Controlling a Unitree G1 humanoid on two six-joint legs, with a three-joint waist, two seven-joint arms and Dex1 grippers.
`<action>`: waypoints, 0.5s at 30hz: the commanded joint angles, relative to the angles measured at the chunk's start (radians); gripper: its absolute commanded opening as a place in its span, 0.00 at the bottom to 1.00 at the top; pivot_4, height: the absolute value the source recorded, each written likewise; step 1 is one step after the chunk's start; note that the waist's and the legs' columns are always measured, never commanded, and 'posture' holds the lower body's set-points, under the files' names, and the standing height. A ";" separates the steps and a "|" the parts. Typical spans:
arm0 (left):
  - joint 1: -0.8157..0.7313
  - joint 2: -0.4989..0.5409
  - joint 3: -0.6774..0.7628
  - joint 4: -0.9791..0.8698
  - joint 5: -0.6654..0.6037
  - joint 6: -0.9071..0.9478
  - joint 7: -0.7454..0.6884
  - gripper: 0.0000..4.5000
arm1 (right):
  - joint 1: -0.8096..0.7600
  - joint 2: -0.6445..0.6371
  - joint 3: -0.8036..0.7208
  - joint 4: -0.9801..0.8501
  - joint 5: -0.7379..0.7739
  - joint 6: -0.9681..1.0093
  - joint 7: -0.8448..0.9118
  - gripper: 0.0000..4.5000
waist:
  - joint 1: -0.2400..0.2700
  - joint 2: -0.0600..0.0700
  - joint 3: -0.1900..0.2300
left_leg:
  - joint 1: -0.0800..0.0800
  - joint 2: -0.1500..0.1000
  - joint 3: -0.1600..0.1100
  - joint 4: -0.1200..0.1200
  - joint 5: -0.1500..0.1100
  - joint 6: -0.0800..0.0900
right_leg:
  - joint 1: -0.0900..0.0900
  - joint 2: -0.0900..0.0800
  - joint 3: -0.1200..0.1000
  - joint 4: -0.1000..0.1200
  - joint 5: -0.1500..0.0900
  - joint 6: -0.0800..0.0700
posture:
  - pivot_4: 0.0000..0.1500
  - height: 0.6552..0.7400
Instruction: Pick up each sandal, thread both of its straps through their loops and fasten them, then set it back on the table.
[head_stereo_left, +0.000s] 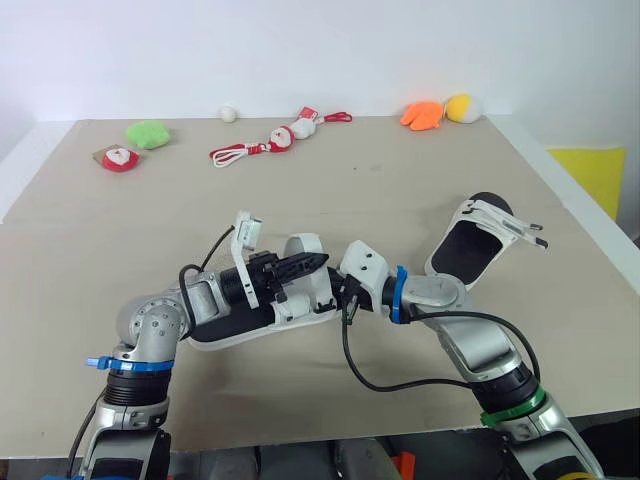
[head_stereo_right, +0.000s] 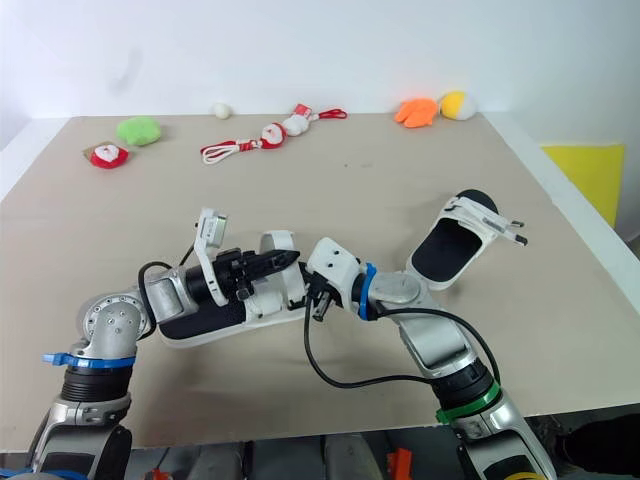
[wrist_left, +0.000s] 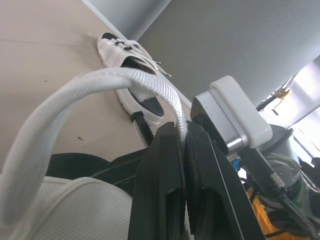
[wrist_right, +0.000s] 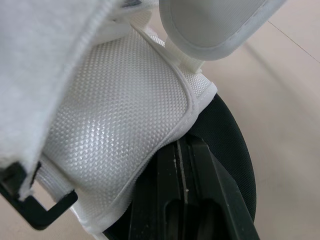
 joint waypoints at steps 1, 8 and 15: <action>-0.004 0.002 -0.011 -0.002 0.029 -0.025 -0.006 0.03 | 0.004 0.001 0.014 0.011 -0.013 0.012 -0.010 0.00 | 0.000 0.000 0.000 | 0.000 0.000 0.000 0.000 0.000 0.000 | 0.000 0.000 0.000 0.000 0.000 0.000 | 1.00 1.00; 0.009 -0.005 -0.024 -0.015 0.037 -0.015 -0.005 0.03 | 0.006 0.002 0.013 0.007 -0.012 0.014 -0.013 0.00 | 0.000 0.000 0.000 | 0.000 0.000 0.000 0.000 0.000 0.000 | 0.000 0.000 0.000 0.000 0.000 0.000 | 1.00 1.00; 0.023 0.018 -0.063 -0.039 0.070 -0.014 -0.017 0.03 | 0.009 0.002 0.014 0.007 -0.012 0.012 -0.014 0.00 | 0.000 0.000 0.000 | 0.000 0.000 0.000 0.000 0.000 0.000 | 0.000 0.000 0.000 0.000 0.000 0.000 | 1.00 1.00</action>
